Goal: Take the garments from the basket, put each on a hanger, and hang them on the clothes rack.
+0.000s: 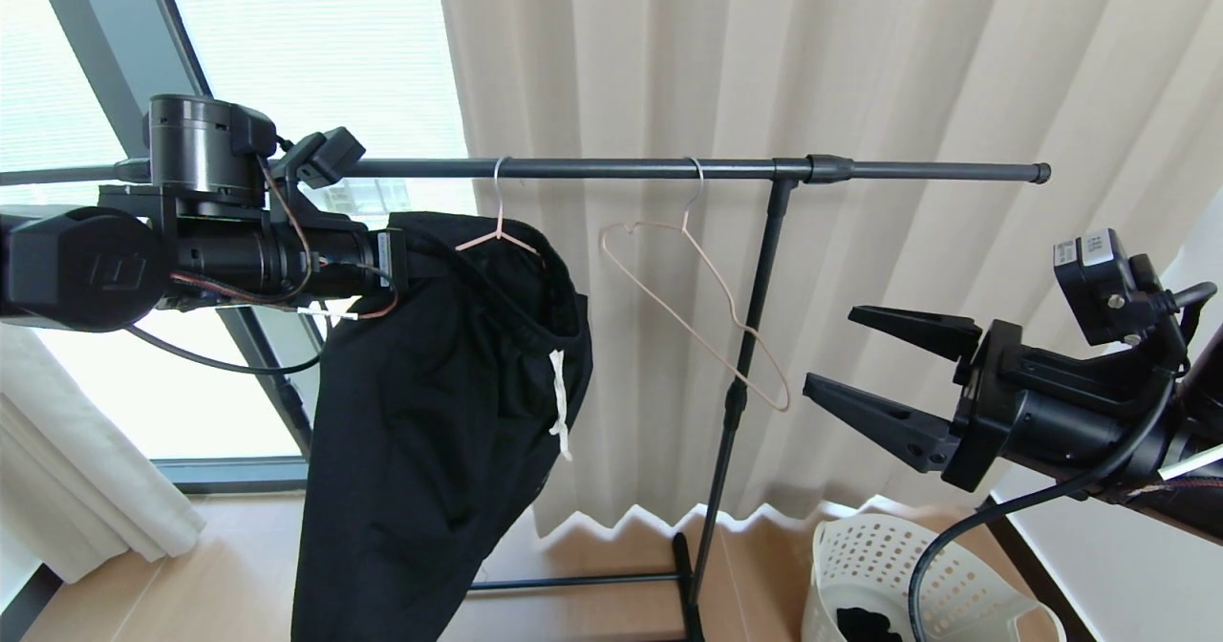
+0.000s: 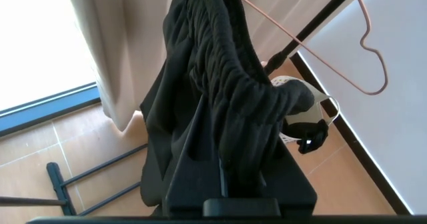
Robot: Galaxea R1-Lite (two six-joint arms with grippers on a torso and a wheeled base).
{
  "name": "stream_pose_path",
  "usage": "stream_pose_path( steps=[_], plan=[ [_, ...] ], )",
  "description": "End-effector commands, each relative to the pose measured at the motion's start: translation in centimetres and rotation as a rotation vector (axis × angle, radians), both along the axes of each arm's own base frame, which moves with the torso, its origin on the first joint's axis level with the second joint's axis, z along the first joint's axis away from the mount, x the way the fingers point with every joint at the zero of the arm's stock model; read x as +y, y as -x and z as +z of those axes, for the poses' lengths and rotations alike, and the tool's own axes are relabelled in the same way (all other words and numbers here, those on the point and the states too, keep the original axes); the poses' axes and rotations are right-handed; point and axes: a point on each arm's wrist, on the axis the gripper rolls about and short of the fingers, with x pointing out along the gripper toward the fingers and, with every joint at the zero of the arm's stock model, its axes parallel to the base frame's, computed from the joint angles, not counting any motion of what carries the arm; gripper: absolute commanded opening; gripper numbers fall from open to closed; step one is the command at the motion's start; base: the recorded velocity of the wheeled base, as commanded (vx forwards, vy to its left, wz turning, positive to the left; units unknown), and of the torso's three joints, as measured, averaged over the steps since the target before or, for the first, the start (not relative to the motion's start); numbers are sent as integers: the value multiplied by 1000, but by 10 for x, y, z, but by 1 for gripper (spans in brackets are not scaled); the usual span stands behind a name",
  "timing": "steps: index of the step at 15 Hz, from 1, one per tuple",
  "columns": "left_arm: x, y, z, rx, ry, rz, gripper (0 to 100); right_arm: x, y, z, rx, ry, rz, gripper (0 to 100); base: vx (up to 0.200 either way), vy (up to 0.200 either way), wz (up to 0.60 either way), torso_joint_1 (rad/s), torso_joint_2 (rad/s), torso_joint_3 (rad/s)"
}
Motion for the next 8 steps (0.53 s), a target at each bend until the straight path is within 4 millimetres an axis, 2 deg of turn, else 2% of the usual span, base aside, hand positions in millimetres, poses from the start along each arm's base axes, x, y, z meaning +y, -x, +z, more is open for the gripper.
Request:
stream_pose_path(
  steps=[1,5,6,8],
  plan=[
    [0,1,-1,-2,0,0,0,0,0,0,1,0,1,100,0,0,0,0,0,0],
    [0,2,-1,-1,-3,0,0,0,0,-1,3,1,1,100,0,0,0,0,0,0],
    [0,2,-3,4,-5,-1,100,0,0,0,1,0,1,100,0,0,0,0,0,0],
    [1,2,-5,9,-14,14,100,0,0,0,0,0,1,100,0,0,0,0,0,0]
  ],
)
